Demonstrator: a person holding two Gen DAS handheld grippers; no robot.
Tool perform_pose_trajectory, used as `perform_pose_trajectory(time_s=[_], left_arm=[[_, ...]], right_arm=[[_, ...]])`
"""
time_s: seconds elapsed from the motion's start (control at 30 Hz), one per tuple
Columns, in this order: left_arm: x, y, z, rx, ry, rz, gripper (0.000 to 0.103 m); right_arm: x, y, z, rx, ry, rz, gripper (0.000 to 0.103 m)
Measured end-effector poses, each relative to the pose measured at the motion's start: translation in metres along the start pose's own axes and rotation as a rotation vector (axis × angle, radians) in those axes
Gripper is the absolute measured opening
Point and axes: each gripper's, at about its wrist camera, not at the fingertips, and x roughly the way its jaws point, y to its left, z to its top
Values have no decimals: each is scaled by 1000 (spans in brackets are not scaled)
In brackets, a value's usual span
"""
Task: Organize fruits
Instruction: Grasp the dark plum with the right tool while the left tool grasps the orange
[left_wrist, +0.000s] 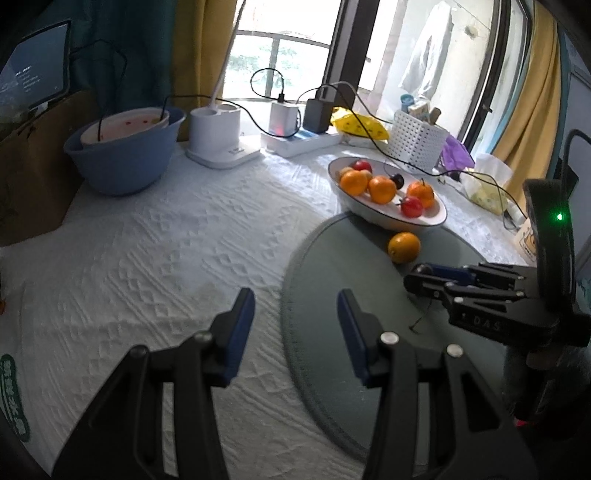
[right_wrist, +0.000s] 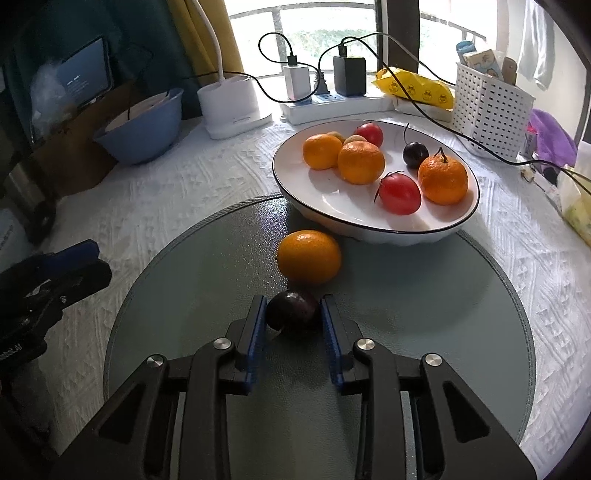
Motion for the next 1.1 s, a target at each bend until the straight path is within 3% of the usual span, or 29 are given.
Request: perform_pose_trajectory(time_s=[0.23, 0.73, 1.1], left_arm=[[5, -21, 6, 35, 11, 5, 48], [29, -89, 16, 147, 62, 17, 48], [57, -117, 30, 163, 96, 38, 48]], right_arm=[[-12, -13, -3, 16, -27, 13, 31], [-43, -78, -15, 101, -113, 35, 31], [-57, -119, -18, 130, -157, 38, 31]])
